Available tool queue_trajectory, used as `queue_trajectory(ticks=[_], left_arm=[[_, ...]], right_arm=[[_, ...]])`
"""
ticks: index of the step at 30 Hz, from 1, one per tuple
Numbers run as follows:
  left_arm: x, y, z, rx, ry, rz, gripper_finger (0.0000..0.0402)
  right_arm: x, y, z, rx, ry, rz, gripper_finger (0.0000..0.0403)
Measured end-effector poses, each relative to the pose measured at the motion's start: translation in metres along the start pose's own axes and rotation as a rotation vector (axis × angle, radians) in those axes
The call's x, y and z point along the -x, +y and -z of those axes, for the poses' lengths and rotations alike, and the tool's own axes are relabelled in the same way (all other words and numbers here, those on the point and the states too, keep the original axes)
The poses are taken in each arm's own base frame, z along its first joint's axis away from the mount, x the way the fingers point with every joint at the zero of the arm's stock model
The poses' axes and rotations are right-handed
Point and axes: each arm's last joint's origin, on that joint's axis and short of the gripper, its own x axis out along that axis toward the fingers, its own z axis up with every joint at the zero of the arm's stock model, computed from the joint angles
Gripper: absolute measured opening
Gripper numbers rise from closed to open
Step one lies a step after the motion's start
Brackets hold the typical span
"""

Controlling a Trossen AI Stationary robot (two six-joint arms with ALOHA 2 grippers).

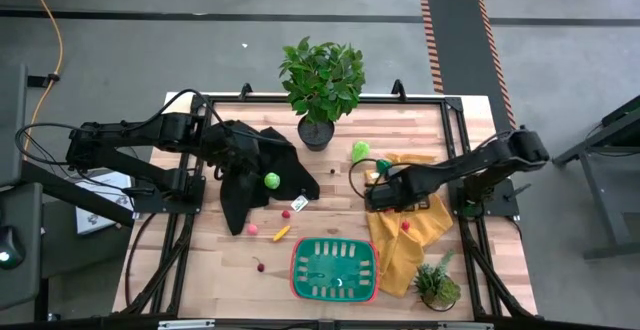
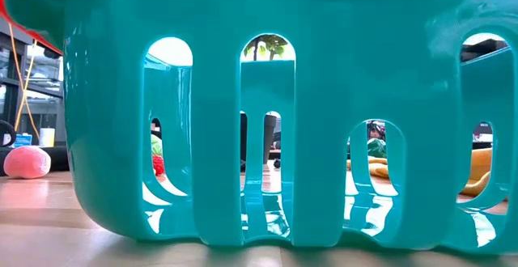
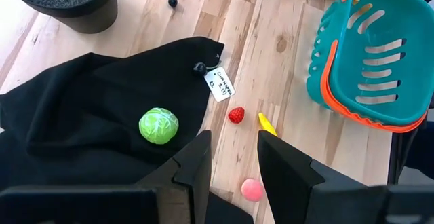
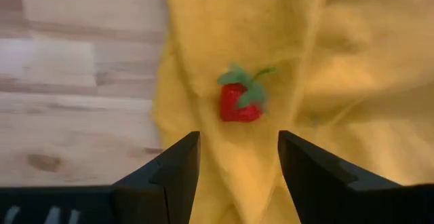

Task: Pick and placing Produce into tupperware
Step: Put the red strawberry into the blue bin

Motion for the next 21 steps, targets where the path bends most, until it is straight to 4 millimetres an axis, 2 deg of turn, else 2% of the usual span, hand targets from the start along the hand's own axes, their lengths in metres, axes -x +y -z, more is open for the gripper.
queue_trajectory(ticks=[4,13,21], left_arm=[[0.000,0.000,0.000,0.000,0.000,0.000,0.0111],[0.000,0.000,0.000,0.000,0.004,-0.002,0.0111],[0.000,0.000,0.001,0.000,0.007,-0.003,0.0111]], right_arm=[[-0.010,0.000,0.001,0.003,-0.004,0.061,0.0191],[-0.012,0.001,0.000,-0.005,-0.026,0.055,0.0197],[-0.022,0.005,-0.004,-0.022,-0.037,0.089,0.0197]])
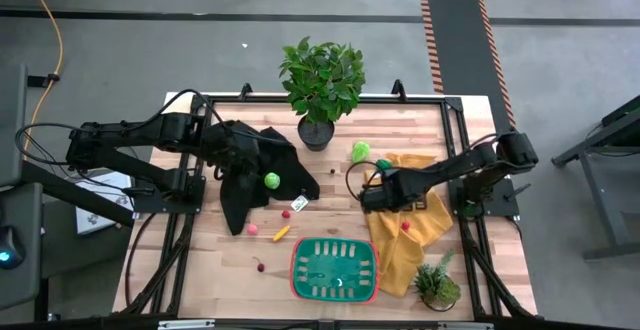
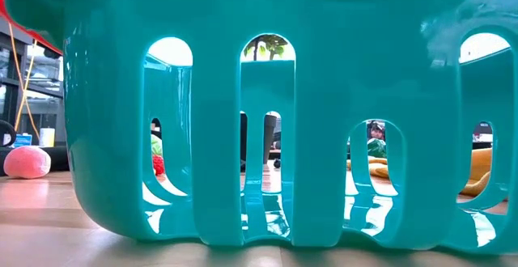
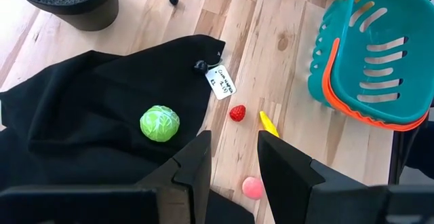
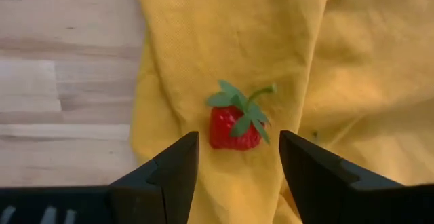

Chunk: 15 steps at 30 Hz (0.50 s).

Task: Pick and placing Produce into tupperware
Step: Put the red strawberry into the blue bin

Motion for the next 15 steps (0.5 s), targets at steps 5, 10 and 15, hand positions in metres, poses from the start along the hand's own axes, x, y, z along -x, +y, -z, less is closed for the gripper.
queue_trajectory(ticks=[5,10,15], left_arm=[[0.000,0.000,0.000,-0.001,0.000,0.000,0.0111],[0.000,0.000,0.001,-0.005,0.008,-0.002,0.0111],[0.000,0.000,0.001,-0.018,0.012,-0.003,0.0111]], right_arm=[[0.000,0.001,-0.006,-0.013,-0.004,-0.001,0.0198],[-0.007,0.000,-0.007,-0.021,0.011,-0.011,0.0198],[-0.021,-0.003,-0.003,-0.044,0.064,-0.027,0.0197]])
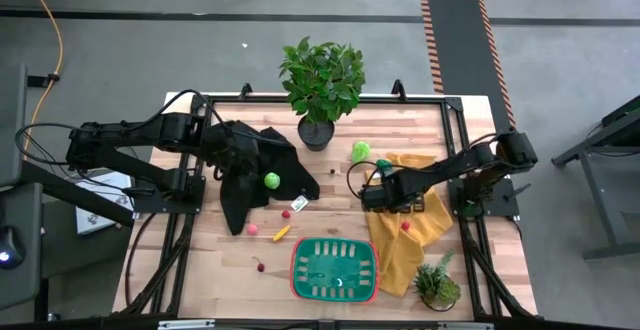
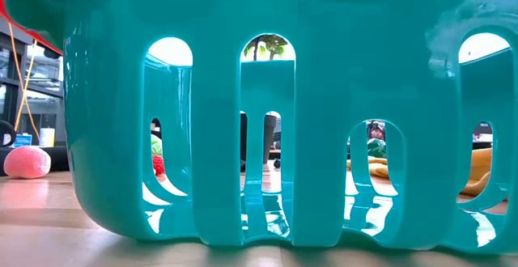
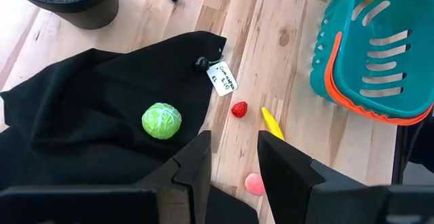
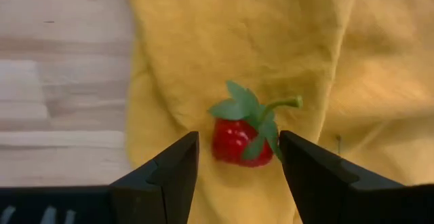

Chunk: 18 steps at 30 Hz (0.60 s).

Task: Pick and placing Produce into tupperware
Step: Put the red strawberry into the blue bin

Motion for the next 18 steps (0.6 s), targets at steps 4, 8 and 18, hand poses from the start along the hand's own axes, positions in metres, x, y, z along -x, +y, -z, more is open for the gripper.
queue_trajectory(ticks=[4,8,18], left_arm=[[0.0000,0.0002,0.0008,-0.002,0.008,-0.002,0.0111],[0.0000,0.0003,0.0009,-0.004,0.009,-0.003,0.0111],[0.0000,0.0003,0.0008,-0.004,0.009,-0.003,0.0111]], right_arm=[[0.0001,-0.0005,0.0011,0.005,-0.016,0.000,0.0197],[0.0001,-0.0004,0.0006,0.004,-0.016,0.000,0.0197],[0.0001,-0.0024,-0.0001,0.007,-0.021,0.021,0.0197]])
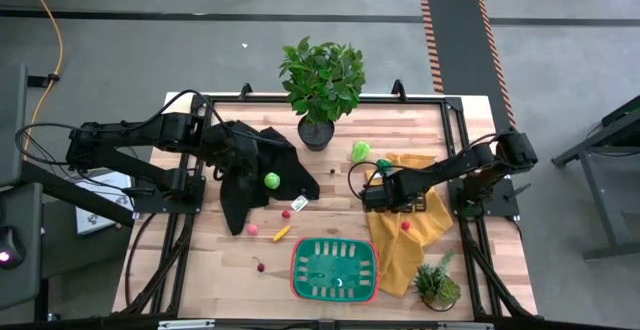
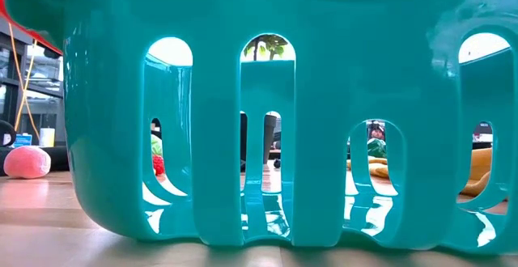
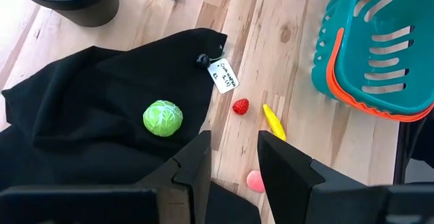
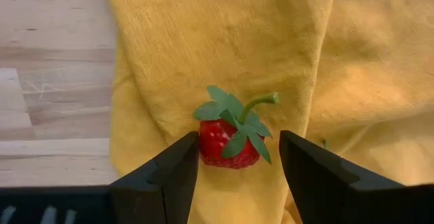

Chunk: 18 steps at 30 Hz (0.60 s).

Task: Pick and placing Produce into tupperware
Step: Put the red strawberry into the blue bin

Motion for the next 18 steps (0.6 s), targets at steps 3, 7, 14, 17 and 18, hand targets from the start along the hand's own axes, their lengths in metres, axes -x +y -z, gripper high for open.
queue_trajectory(ticks=[3,7,14,17,18], left_arm=[[0.000,0.000,0.000,0.000,0.000,0.000,0.0111],[0.000,0.000,0.000,0.000,0.000,0.000,0.0111],[0.000,0.000,0.000,0.000,0.000,0.000,0.0111],[0.000,0.000,0.000,0.000,0.000,0.000,0.0111],[0.000,0.000,0.000,0.000,0.000,0.000,0.0111]], right_arm=[[0.000,0.000,-0.002,0.008,0.000,0.000,0.0197],[0.000,0.003,-0.010,0.015,0.001,-0.007,0.0197],[-0.001,0.005,-0.017,0.010,0.019,-0.016,0.0197],[0.000,0.005,-0.013,0.019,0.038,-0.024,0.0197],[0.000,0.005,-0.011,0.020,0.038,-0.020,0.0197]])
